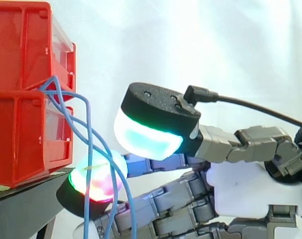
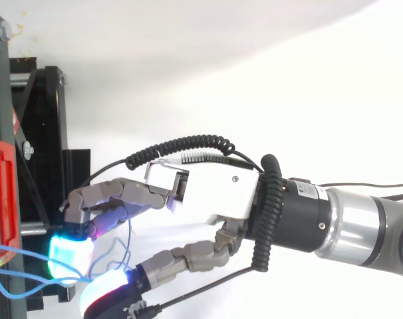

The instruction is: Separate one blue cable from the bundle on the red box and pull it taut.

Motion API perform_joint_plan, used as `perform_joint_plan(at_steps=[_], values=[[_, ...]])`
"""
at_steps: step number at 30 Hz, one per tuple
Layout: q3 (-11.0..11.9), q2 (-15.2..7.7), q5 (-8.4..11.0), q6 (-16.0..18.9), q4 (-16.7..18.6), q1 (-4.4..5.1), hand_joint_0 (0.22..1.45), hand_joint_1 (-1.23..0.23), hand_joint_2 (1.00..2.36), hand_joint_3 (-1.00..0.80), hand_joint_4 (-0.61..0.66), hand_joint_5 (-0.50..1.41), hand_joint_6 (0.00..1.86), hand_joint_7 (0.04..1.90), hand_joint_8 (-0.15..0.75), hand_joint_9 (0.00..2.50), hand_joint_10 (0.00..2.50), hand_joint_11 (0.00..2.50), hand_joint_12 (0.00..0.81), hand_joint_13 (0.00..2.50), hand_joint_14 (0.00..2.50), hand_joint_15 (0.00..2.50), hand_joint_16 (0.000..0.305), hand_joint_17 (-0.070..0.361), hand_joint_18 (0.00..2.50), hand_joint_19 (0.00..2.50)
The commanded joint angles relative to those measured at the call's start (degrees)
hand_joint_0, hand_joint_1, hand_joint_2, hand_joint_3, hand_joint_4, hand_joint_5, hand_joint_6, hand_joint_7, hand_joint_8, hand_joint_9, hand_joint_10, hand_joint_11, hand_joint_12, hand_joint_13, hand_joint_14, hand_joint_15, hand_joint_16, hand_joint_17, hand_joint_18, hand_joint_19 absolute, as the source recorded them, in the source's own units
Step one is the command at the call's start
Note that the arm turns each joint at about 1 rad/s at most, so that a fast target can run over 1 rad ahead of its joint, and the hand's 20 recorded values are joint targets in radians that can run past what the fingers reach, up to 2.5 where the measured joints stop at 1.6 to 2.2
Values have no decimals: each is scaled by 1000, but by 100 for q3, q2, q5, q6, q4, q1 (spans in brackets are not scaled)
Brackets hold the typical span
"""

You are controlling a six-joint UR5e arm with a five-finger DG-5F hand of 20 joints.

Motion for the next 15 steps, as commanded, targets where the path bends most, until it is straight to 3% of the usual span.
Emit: perform_joint_plan(at_steps=[1, 7, 15], values=[[37, 15, -2, 141, -19, 0, 598, -756, 1011, -349, 172, -120, 761, 958, 248, 739, 5, 149, 324, 405, 2, 53, 41, 92, 441, 289], [54, 15, -11, 176, -90, 9, 594, -791, 1016, -157, 62, -148, 908, 862, 260, 749, 6, 167, 339, 419, 2, 62, 44, 98, 467, 273], [133, 15, -20, 291, -204, 0, 622, -823, 1021, -79, -32, -148, 934, 960, 250, 751, 6, 186, 326, 432, 3, 74, 42, 93, 480, 291]])
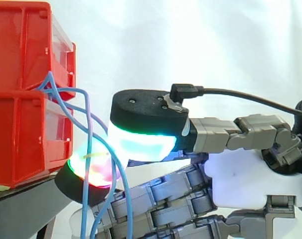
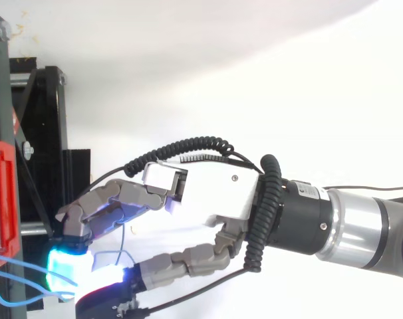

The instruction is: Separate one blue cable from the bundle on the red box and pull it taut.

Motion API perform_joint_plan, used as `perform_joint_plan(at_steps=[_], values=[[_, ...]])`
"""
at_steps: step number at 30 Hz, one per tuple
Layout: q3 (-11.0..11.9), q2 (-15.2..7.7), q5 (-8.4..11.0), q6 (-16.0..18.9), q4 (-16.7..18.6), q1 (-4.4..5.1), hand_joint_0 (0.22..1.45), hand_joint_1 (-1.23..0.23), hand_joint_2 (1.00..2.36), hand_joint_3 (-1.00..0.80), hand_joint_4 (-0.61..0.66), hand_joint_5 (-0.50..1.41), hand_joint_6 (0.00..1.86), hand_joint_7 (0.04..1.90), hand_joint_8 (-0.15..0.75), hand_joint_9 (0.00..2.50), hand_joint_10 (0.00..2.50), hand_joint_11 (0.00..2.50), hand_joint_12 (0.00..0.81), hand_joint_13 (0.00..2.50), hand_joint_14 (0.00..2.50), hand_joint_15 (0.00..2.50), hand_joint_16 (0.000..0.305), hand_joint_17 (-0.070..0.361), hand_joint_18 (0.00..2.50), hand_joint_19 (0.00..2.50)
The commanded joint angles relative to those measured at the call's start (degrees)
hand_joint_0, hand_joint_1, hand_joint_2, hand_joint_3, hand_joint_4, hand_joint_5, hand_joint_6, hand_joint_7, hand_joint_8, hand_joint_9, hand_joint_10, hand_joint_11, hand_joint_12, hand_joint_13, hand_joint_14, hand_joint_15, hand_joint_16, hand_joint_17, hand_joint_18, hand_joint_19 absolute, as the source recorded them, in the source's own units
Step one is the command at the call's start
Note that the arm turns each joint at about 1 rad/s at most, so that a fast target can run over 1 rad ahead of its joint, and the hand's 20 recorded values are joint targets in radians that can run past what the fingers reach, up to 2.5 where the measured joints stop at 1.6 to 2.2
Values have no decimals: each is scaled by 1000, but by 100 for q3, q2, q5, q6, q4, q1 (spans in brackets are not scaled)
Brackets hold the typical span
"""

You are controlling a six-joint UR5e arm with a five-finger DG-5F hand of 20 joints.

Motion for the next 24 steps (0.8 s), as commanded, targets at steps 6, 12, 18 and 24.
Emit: perform_joint_plan(at_steps=[6, 12, 18, 24], values=[[125, 1, -8, 161, -310, -1, 644, -853, 1020, -119, -40, -142, 940, 971, 244, 778, 7, 191, 318, 455, 4, 79, 41, 92, 512, 297], [195, 18, -17, 311, -591, -18, 627, -844, 1019, -180, 28, -127, 927, 1008, 247, 861, 8, 210, 318, 488, 4, 88, 40, 91, 544, 325], [195, 36, -17, 337, -652, -27, 580, -778, 1015, -244, 93, -108, 915, 1030, 249, 938, 8, 207, 316, 517, 5, 118, 41, 91, 555, 350], [195, 45, -17, 399, -652, -45, 571, -739, 1012, -316, 90, -99, 903, 1048, 254, 953, 8, 205, 317, 522, 5, 119, 41, 92, 562, 356]])
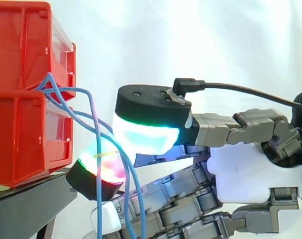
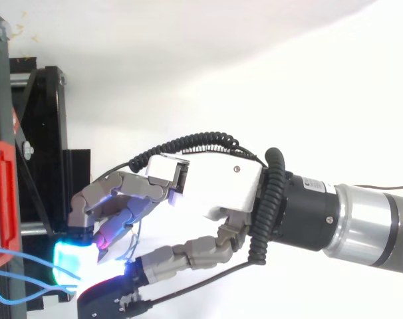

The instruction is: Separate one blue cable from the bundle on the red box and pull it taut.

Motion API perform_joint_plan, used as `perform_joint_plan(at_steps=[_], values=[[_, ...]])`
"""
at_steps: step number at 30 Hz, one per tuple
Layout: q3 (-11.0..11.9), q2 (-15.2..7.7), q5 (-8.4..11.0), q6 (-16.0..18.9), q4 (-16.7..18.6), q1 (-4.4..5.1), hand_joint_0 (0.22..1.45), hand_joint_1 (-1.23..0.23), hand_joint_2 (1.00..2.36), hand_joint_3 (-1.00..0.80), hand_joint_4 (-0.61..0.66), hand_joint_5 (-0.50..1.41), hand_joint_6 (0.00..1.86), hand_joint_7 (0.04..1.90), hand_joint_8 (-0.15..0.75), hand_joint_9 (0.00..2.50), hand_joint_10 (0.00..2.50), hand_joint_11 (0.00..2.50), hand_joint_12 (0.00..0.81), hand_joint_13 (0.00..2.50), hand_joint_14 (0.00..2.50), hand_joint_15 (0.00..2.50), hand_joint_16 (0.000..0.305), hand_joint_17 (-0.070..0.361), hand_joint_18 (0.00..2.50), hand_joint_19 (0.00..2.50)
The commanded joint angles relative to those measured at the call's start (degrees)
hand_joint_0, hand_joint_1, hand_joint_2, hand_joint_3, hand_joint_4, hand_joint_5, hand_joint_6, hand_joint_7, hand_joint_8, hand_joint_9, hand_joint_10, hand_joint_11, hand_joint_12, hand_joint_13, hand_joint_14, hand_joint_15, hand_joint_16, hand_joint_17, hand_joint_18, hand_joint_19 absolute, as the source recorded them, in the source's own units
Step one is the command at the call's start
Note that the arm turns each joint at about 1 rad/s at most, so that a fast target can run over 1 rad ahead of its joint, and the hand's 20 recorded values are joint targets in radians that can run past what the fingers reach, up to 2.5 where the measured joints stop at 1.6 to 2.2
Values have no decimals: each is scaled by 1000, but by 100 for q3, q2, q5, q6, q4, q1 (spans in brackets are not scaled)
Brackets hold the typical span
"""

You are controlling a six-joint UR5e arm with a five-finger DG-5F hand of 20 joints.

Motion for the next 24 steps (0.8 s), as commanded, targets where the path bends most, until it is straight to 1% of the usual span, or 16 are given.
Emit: perform_joint_plan(at_steps=[1, 10, 17, 18, 21, 23, 24], values=[[0, 3, 0, 46, -3, -7, 570, -739, 1012, -321, 93, -96, 900, 1056, 257, 963, 8, 215, 317, 526, 5, 121, 41, 92, 562, 359], [0, 3, 0, 151, -3, -7, 561, -736, 1005, -428, 79, -76, 887, 1076, 249, 1011, 7, 201, 314, 557, 5, 123, 40, 90, 598, 367], [0, 3, -18, 213, -55, -16, 551, -725, 1004, -448, 72, -66, 879, 1090, 243, 1043, 7, 203, 315, 572, 5, 130, 40, 90, 619, 380], [0, 3, -18, 213, -55, -16, 550, -726, 1005, -442, 70, -64, 879, 1089, 242, 1047, 8, 208, 315, 575, 5, 130, 40, 90, 624, 376], [9, -6, -18, 213, -55, -16, 576, -750, 1011, -349, 53, -61, 878, 1108, 235, 1058, 8, 207, 308, 586, 6, 140, 39, 87, 626, 383], [9, 3, -18, 222, -55, -16, 580, -794, 1015, -263, 47, -61, 878, 1150, 241, 1054, 8, 210, 312, 602, 8, 150, 39, 87, 632, 379], [9, 3, -18, 213, -55, -16, 583, -823, 1016, -215, 42, -62, 883, 1135, 254, 1053, 8, 213, 319, 611, 6, 150, 41, 91, 651, 369]])
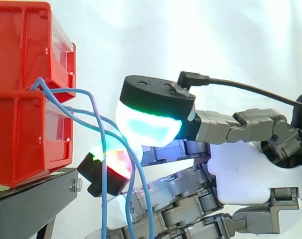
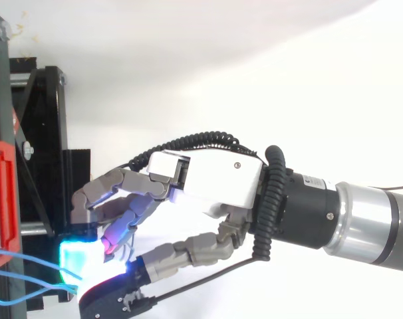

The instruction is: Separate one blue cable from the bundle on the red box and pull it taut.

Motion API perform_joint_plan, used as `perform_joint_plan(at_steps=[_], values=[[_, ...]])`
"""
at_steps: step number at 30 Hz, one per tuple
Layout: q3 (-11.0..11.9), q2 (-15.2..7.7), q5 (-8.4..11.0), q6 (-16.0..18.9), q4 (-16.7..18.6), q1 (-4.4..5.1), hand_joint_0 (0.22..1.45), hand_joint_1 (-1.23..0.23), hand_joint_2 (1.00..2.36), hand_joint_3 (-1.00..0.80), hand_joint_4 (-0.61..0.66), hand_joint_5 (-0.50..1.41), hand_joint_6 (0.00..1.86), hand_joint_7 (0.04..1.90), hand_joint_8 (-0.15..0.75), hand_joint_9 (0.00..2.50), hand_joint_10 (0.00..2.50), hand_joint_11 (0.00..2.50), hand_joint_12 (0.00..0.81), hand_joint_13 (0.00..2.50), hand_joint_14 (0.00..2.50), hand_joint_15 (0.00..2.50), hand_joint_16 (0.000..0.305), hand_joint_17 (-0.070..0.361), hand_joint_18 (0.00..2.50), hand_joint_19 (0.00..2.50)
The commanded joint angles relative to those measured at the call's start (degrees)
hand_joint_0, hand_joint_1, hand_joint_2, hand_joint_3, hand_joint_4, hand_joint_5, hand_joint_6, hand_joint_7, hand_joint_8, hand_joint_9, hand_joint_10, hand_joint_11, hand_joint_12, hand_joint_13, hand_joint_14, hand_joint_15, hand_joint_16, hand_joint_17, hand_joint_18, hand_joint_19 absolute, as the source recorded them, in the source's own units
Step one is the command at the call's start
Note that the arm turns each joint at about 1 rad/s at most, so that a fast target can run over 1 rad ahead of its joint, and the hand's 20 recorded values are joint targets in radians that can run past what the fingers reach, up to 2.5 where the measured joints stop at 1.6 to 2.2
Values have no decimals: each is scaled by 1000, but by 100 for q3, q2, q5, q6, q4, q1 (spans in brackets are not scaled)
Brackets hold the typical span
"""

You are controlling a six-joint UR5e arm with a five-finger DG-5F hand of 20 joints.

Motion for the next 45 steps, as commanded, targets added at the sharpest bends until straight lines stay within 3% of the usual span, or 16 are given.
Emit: perform_joint_plan(at_steps=[1, 6, 9, 12, 17, 19, 24, 29, 33, 40, 45], values=[[6, -6, 0, 9, -2, -1, 583, -846, 1017, -168, 43, -73, 894, 1104, 257, 1032, 8, 218, 327, 616, 6, 152, 42, 94, 665, 361], [6, 3, 0, 9, -2, -1, 612, -881, 1021, -89, 3, -96, 915, 1063, 246, 981, 9, 237, 320, 586, 6, 139, 41, 93, 645, 356], [6, 3, -8, 9, -20, -10, 563, -787, 1010, -135, 54, -83, 915, 928, 266, 1009, 7, 147, 369, 606, 5, 124, 51, 115, 708, 329], [6, 3, -8, 18, -55, -10, 544, -652, 1003, -134, 51, -64, 863, 1011, 272, 1019, 1, 58, 383, 588, 3, 88, 55, 124, 698, 330], [-3, 3, 0, 62, -64, -10, 541, -632, 1000, -92, 39, -45, 827, 1041, 250, 1022, 0, 0, 375, 582, 3, 60, 55, 124, 698, 326], [-3, 3, 0, 62, -64, -10, 527, -566, 1116, -126, 53, -39, 814, 1041, 250, 1036, 0, 0, 373, 584, 1, 55, 55, 125, 700, 321], [6, 3, 0, 44, -64, -10, 523, -508, 1175, -145, 92, -33, 792, 1052, 255, 1049, 0, 0, 375, 582, 1, 63, 55, 124, 695, 325], [120, -6, 0, 141, -81, -10, 540, -474, 1151, -162, 169, -17, 710, 1110, 254, 1053, 0, 0, 369, 576, 2, 64, 54, 122, 679, 326], [146, 3, 27, 150, -99, -1, 577, -488, 1000, -148, 183, -23, 707, 1137, 247, 1068, 0, 17, 364, 573, 3, 78, 53, 118, 664, 336], [138, 3, 27, 159, -99, 16, 550, -447, 1012, -330, 137, -46, 755, 1074, 212, 1066, 4, 116, 304, 532, 5, 112, 39, 89, 553, 412], [146, 3, 27, 220, -160, 16, 498, -425, 1000, -500, 139, -40, 748, 1065, 231, 1083, 5, 111, 322, 555, 5, 113, 43, 96, 586, 388]])
